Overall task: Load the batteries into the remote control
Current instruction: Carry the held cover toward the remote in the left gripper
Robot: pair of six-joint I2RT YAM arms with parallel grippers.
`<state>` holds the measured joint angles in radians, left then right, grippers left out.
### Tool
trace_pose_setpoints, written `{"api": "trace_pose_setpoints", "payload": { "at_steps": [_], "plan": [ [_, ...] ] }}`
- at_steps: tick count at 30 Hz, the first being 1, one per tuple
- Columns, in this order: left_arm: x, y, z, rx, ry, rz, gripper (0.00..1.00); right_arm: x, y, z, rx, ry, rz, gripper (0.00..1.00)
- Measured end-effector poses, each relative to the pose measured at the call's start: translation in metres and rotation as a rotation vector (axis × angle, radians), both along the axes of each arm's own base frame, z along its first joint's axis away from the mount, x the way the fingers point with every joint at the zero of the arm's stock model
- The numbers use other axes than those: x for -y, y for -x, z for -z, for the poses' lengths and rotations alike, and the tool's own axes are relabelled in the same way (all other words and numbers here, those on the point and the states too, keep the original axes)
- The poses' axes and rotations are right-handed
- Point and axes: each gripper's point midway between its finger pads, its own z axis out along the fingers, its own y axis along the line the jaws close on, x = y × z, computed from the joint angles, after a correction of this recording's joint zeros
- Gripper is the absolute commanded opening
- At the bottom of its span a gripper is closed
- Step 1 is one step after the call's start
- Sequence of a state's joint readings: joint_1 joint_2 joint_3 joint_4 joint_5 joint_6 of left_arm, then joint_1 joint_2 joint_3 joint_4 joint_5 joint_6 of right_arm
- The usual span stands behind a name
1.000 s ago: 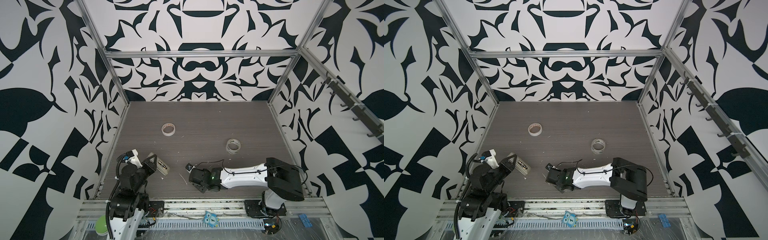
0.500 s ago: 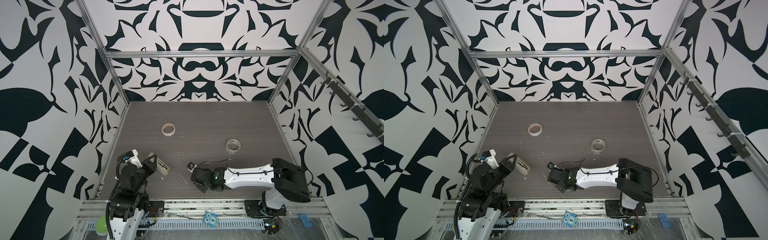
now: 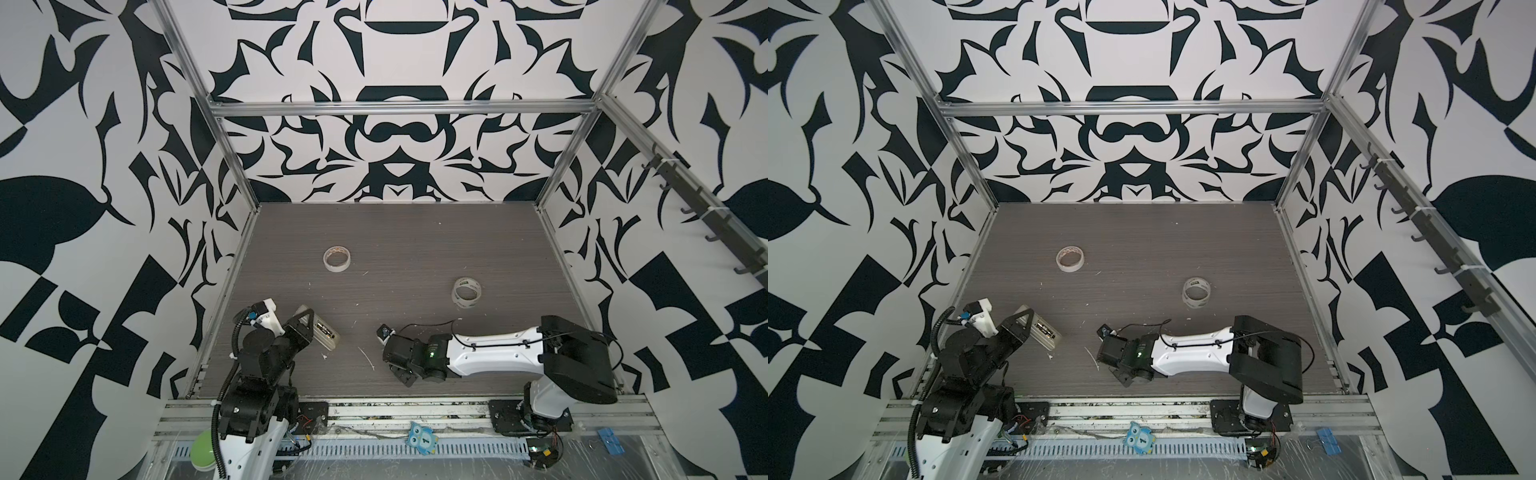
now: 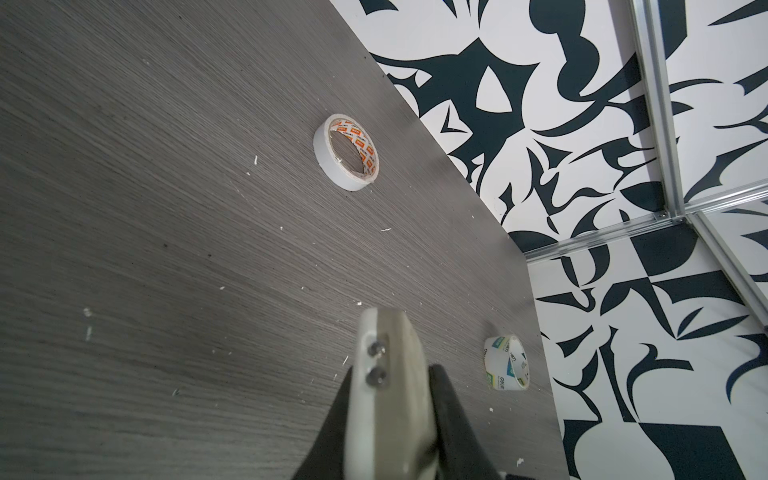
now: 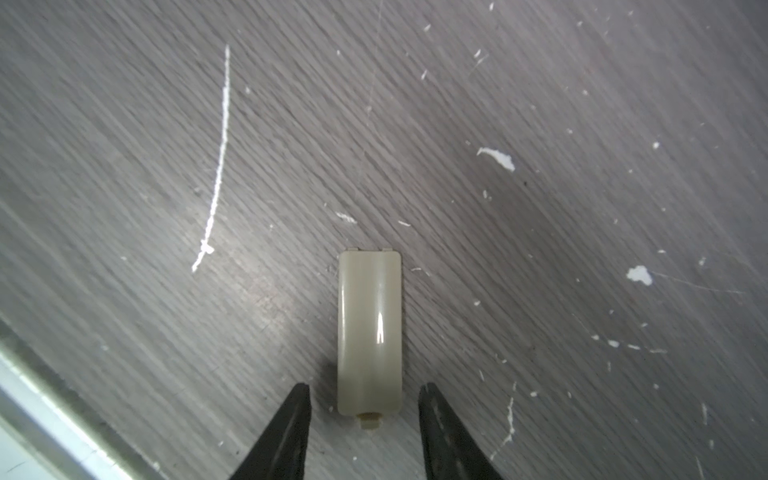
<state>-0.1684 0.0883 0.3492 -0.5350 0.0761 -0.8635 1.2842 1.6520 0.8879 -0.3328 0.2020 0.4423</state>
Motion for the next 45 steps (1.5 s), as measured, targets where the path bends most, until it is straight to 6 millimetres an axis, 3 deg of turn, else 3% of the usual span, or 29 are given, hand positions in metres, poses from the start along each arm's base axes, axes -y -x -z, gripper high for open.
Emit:
{"api": "trace_pose_setpoints", "payload": {
  "at_steps": [10,45],
  "plan": [
    [0.0003,-0.0011,-0.0017,0.007,0.001,0.001,0.00,0.0011,0.0004,0.0057,-0.005,0.015,0.000,0.46],
    [0.0091,-0.0026,0.0053,0.009,0.021,0.047,0.00,-0.0055,0.0005,0.0059,-0.010,-0.009,-0.033,0.21]
  ]
}}
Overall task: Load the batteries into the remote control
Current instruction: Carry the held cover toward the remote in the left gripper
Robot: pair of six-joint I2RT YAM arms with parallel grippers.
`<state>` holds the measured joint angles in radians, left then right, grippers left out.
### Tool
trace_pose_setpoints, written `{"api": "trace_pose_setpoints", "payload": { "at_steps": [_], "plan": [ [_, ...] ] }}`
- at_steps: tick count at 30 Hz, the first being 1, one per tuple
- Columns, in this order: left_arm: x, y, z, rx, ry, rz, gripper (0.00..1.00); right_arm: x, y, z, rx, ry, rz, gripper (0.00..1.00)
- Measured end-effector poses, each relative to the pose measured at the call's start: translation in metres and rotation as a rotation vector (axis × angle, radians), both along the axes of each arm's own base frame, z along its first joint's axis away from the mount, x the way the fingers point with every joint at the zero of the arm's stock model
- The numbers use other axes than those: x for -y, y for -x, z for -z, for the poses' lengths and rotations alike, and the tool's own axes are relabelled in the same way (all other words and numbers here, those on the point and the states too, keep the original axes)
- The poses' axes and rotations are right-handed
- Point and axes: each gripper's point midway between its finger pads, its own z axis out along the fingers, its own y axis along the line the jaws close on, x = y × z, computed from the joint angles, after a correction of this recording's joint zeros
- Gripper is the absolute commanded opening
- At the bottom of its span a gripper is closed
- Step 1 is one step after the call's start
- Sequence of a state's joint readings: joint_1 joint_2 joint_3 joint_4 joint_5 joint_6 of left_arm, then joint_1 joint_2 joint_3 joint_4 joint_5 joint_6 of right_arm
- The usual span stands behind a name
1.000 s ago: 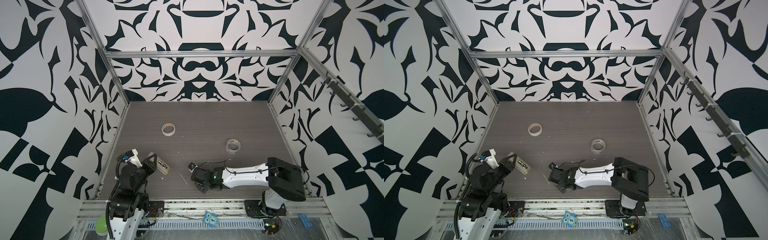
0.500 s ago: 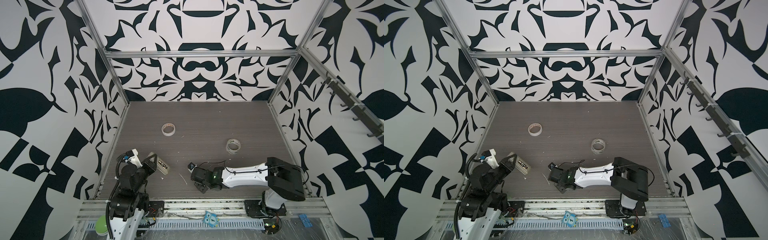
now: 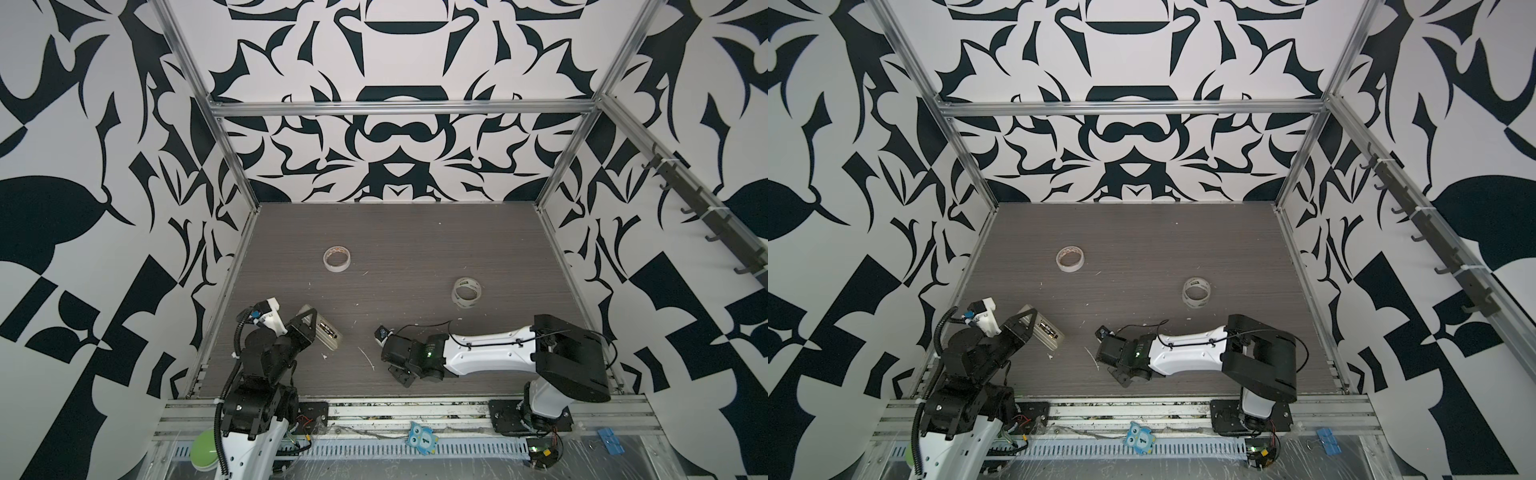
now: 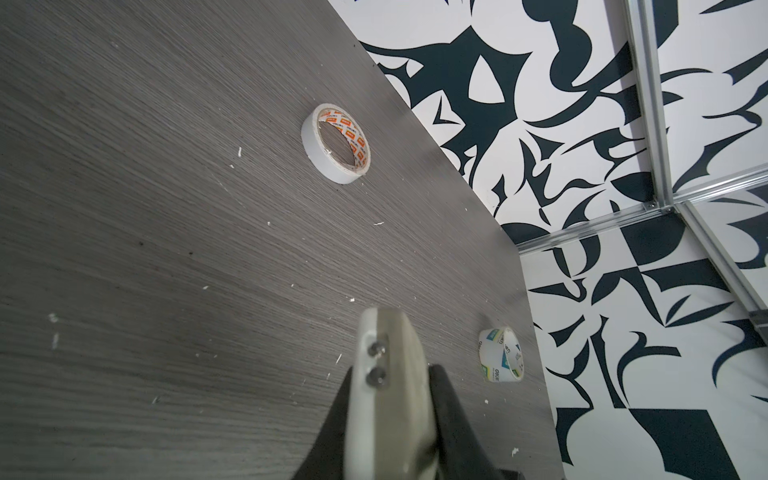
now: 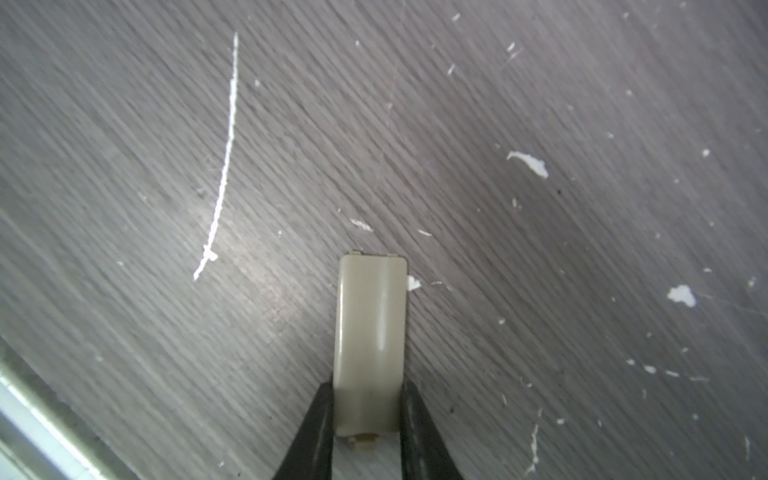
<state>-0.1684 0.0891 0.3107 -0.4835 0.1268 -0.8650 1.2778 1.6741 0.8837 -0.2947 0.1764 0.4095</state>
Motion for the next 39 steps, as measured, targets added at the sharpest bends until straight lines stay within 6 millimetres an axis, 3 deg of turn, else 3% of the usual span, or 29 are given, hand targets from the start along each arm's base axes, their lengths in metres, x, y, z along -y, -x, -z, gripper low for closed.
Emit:
{"api": "trace_pose_setpoints", "payload": {
  "at_steps": [10,19,28,39],
  "plan": [
    [0.007,0.001,-0.005,0.029,0.020,0.037,0.00,0.001,0.000,-0.011,0.027,-0.017,-0.051,0.11],
    [0.010,0.003,-0.015,0.071,0.037,0.057,0.00,-0.001,0.000,-0.039,0.079,-0.075,-0.114,0.02],
    [0.014,0.001,-0.013,0.094,0.064,0.073,0.00,-0.003,0.000,-0.070,0.138,-0.140,-0.182,0.00],
    [0.022,-0.001,-0.029,0.163,0.109,0.112,0.00,-0.006,-0.001,-0.105,0.183,-0.220,-0.202,0.00]
  ]
}}
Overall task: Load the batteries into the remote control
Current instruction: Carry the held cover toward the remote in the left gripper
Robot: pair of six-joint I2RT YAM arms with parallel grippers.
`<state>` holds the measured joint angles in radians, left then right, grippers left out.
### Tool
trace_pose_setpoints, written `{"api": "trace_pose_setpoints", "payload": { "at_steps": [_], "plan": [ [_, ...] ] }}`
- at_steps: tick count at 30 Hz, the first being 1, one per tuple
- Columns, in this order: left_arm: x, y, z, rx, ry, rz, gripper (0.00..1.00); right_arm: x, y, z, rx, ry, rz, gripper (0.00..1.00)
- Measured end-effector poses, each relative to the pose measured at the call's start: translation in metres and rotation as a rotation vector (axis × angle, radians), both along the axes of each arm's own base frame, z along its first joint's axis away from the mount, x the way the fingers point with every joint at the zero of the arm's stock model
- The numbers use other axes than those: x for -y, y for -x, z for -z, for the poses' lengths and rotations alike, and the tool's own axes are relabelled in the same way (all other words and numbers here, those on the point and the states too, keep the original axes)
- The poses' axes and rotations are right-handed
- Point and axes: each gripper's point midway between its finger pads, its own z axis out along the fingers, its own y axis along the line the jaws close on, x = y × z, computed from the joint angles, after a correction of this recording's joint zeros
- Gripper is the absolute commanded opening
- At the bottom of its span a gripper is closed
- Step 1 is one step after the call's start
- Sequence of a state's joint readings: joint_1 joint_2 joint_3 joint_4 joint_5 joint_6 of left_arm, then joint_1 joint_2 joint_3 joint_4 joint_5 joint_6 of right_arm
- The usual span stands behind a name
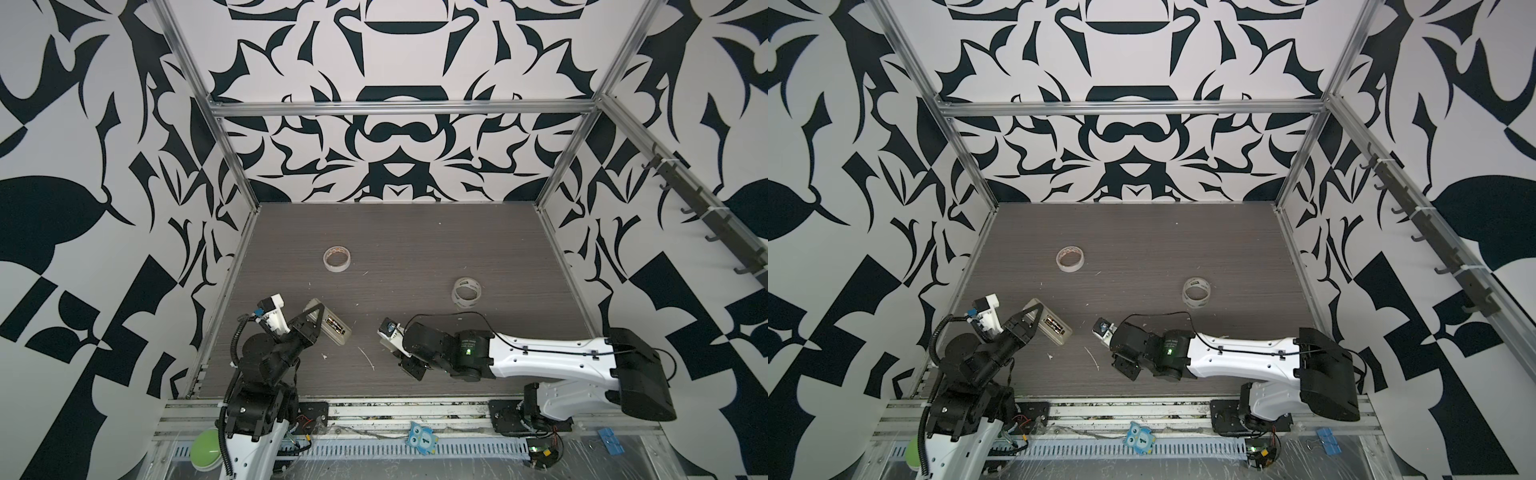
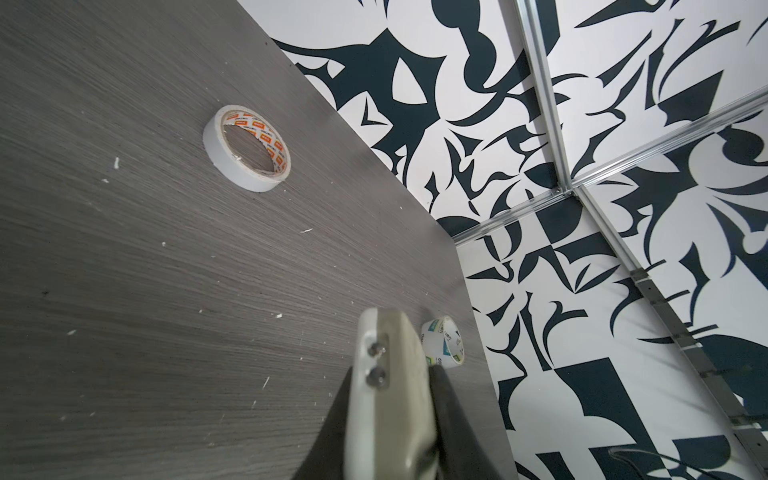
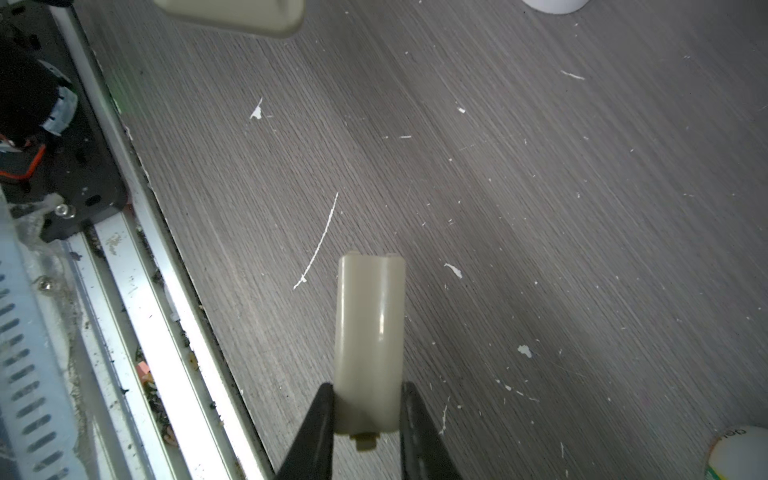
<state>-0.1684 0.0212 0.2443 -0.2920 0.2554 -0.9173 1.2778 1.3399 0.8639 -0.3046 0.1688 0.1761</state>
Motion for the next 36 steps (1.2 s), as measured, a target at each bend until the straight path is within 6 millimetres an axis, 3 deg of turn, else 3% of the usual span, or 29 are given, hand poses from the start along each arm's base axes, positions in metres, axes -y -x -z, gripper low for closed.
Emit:
{"api": "trace_pose_setpoints", "payload": {
  "at_steps": [14,36],
  "plan": [
    [0.004,0.000,-0.009,0.039,0.020,0.022,0.00,-0.023,-0.006,-0.055,0.013,-0.117,0.017,0.00],
    [0.015,0.002,-0.009,0.059,0.049,0.092,0.00,-0.064,-0.016,-0.086,-0.007,-0.171,0.030,0.00]
  ]
}}
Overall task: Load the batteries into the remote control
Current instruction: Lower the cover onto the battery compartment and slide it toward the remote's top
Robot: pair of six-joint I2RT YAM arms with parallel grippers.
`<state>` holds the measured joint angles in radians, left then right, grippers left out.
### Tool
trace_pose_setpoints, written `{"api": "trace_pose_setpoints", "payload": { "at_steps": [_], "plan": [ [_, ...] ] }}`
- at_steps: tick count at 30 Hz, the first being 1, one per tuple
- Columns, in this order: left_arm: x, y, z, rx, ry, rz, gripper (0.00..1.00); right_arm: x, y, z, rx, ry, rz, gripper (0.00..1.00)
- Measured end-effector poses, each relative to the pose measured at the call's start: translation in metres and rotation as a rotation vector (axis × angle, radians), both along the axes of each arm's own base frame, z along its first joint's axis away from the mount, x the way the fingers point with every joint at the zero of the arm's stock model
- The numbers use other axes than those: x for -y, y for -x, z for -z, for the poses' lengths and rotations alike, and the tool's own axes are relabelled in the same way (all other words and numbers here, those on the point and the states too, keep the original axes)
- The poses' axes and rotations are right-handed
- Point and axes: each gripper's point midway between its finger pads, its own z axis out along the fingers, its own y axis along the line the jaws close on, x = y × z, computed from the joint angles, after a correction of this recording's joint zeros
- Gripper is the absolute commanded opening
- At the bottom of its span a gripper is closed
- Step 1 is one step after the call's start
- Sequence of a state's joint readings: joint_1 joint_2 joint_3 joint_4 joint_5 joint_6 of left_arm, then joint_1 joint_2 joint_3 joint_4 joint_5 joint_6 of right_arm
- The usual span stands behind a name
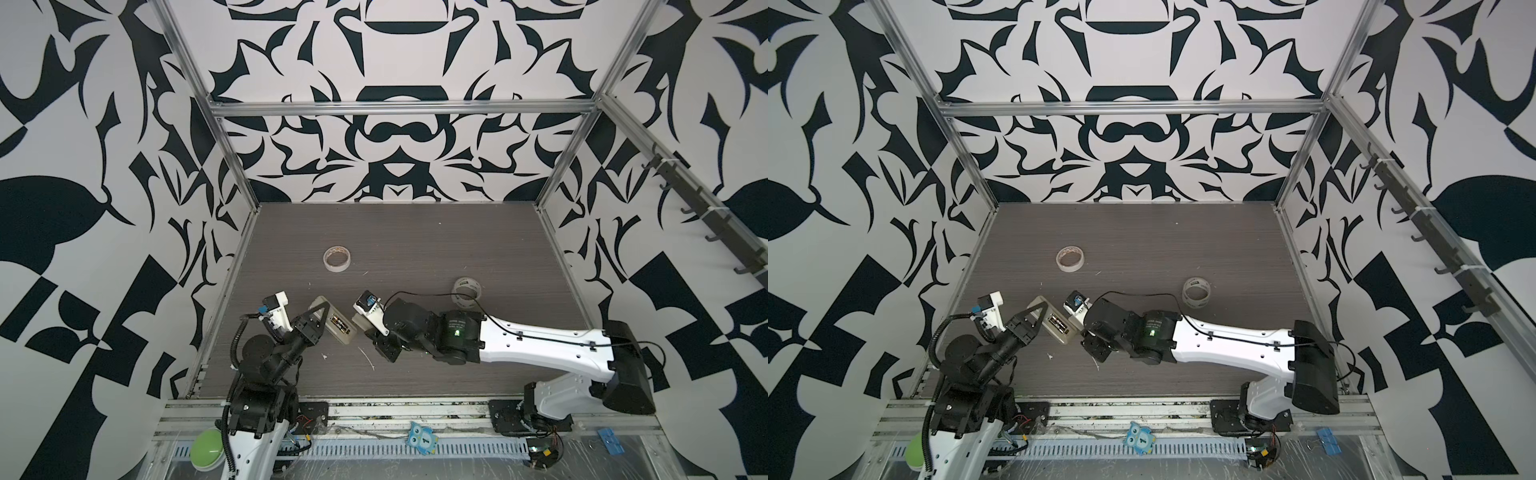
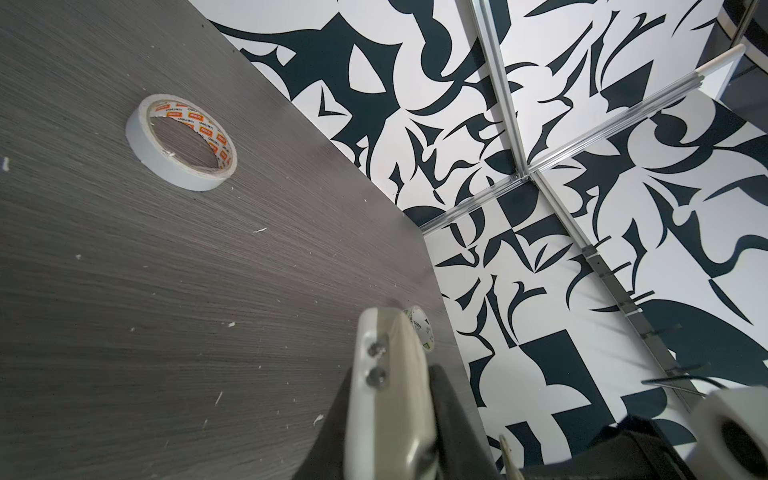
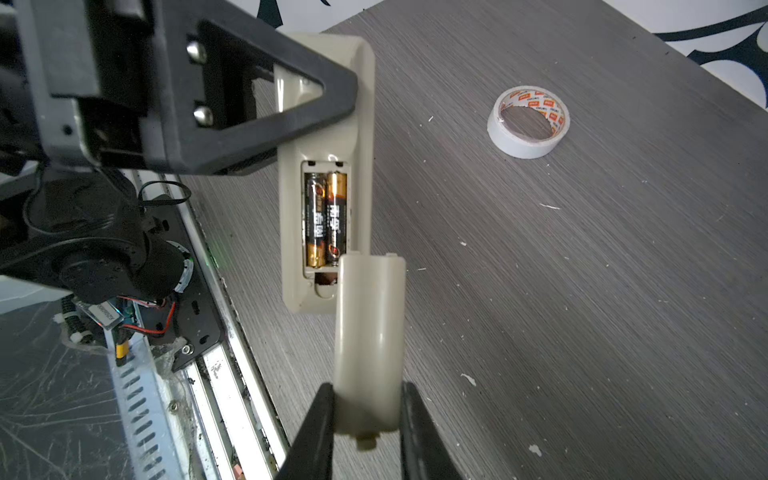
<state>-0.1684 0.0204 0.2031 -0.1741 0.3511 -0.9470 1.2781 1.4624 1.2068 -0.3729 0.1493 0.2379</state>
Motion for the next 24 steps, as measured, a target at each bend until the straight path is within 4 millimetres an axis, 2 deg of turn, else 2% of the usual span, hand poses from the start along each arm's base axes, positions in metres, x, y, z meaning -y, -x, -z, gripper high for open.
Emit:
{"api": "trace_pose_setpoints", "payload": {
  "at_steps": [10,20,24],
  "plan": [
    [0.004,0.002,-0.002,0.007,0.006,0.025,0.00,-0.004,0.003,0.007,-0.031,0.023,-0.007,0.00],
    [0.005,0.004,-0.004,0.012,0.009,0.038,0.00,-0.016,0.008,-0.014,-0.026,-0.020,-0.025,0.00],
    [0.005,0.004,-0.004,0.013,0.009,0.038,0.00,-0.020,0.008,-0.009,-0.031,-0.003,-0.028,0.00]
  ]
}}
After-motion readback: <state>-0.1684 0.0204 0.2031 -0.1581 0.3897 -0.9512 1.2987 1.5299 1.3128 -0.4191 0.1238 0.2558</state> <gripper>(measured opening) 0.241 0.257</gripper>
